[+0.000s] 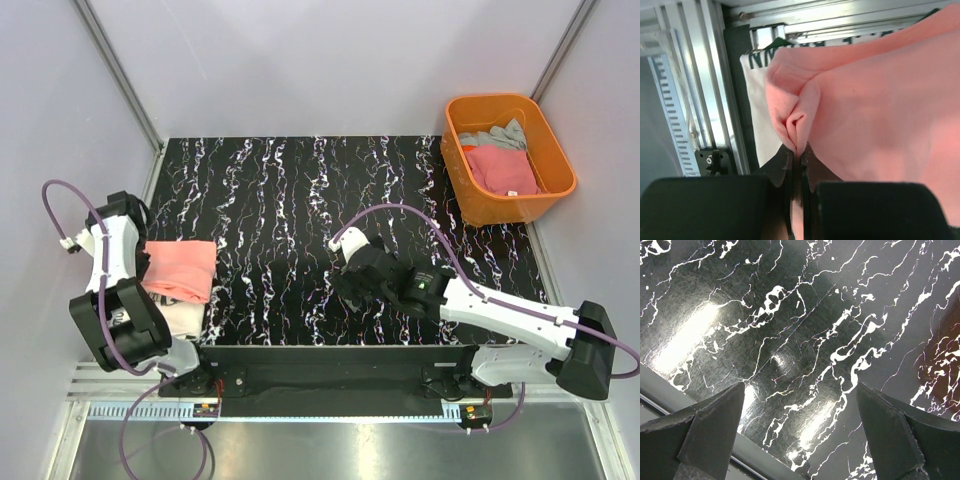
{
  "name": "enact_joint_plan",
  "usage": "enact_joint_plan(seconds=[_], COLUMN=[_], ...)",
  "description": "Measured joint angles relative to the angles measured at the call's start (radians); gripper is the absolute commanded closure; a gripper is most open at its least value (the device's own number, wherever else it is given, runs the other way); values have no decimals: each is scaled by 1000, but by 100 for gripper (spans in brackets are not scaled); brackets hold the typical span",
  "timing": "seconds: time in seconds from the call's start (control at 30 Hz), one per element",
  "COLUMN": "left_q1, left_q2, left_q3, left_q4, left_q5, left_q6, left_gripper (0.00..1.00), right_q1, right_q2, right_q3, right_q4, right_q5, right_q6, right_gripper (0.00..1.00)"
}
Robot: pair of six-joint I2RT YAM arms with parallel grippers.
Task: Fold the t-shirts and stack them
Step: Neatly place the folded tshirt to the corner, then reset both grippers
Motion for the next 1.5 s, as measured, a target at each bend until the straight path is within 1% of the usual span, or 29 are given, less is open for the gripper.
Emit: enact_joint_plan(seconds=[0.13, 0.17, 0.2, 0.23, 0.27, 0.3, 0.33, 0.4, 0.47, 0.53, 0.57, 0.6, 0.67, 0.7, 0.77, 0.83, 0.9, 0.97, 1.0, 1.07, 1.13, 1.17, 1.2, 1.3, 1.37, 1.4, 1.47, 1.5], left_q1=[24, 29, 37, 47, 56, 67, 76, 93, 100, 77, 44, -11, -174, -281, -491, -672, -835, -941, -977, -1015, -1026, -1028, -1029, -1032, -1032, -1032, -1023, -1007], left_q2=[-13, -14, -15, -17, -18, -22, -27, -53, -93, -137, -155, -166, -167, -163, -148, -142, -148, -180, -208, -288, -388, -461, -518, -752, -884, -924, -1043, -1083], left_q3=[-50, -55, -63, -70, -76, -82, -89, -101, -100, -89, -74, -52, 5, 31, 67, 68, 34, -55, -119, -279, -441, -540, -607, -846, -972, -1014, -1109, -1127], left_q4=[0, 0, 1, 2, 0, 0, -2, -6, -11, -19, -26, -29, -21, -3, 53, 129, 229, 346, 412, 557, 687, 758, 805, 1018, 1155, 1212, 1341, 1377], left_q5=[1, 1, 1, 1, -4, -13, -19, -37, -40, -33, -32, -28, -22, -11, 31, 74, 137, 219, 270, 387, 489, 553, 595, 732, 804, 829, 887, 906], left_q6=[-31, -35, -40, -45, -46, -47, -41, -49, -56, -68, -75, -83, -103, -109, -112, -100, -78, -61, -53, -42, -38, -42, -47, -82, -129, -151, -220, -250], left_gripper=[98, 96, 81, 69, 55, 27, 16, 2, 1, 1, 1, 1, 1, 1, 1, 1, 1, 1, 1, 1, 1, 1, 1, 1, 1, 1, 1, 1], right_q1=[0, 0, 0, 0, 0, 0, 0, 0, 0, 0, 0, 0, 0, 0, 0, 0, 0, -1, 0, -1, -1, -1, -1, -1, -1, -1, -1, -1], right_q2=[-13, -16, -17, -18, -19, -19, -19, -19, -19, -19, -19, -19, -20, -21, -32, -62, -110, -181, -224, -327, -440, -513, -589, -839, -988, -1053, -1142, -1158], right_q3=[-2, -2, -2, -2, -2, -3, -3, -3, -3, -4, -5, -6, -19, -26, -62, -115, -180, -258, -298, -391, -477, -534, -588, -754, -838, -864, -871, -873], right_q4=[0, 0, 0, 0, 0, 0, 0, 0, 0, 0, 0, 0, 7, 8, 31, 57, 89, 116, 124, 163, 179, 207, 224, 266, 275, 278, 314, 330], right_q5=[-1, -1, -1, -2, -2, -3, -6, -20, -36, -58, -73, -87, -118, -130, -150, -158, -154, -143, -132, -112, -94, -82, -72, -51, -41, -43, -39, -37], right_q6=[8, 11, 14, 19, 23, 27, 32, 49, 76, 117, 142, 169, 229, 252, 317, 389, 467, 571, 624, 730, 822, 884, 937, 1077, 1155, 1193, 1245, 1272], right_gripper=[0, 0, 0, 0, 1, 0, 0, 0, 0, 0, 0, 0, 0, 0, 0, 0, 0, 0, 0, 0, 0, 0, 0, 0, 0, 0, 0, 0])
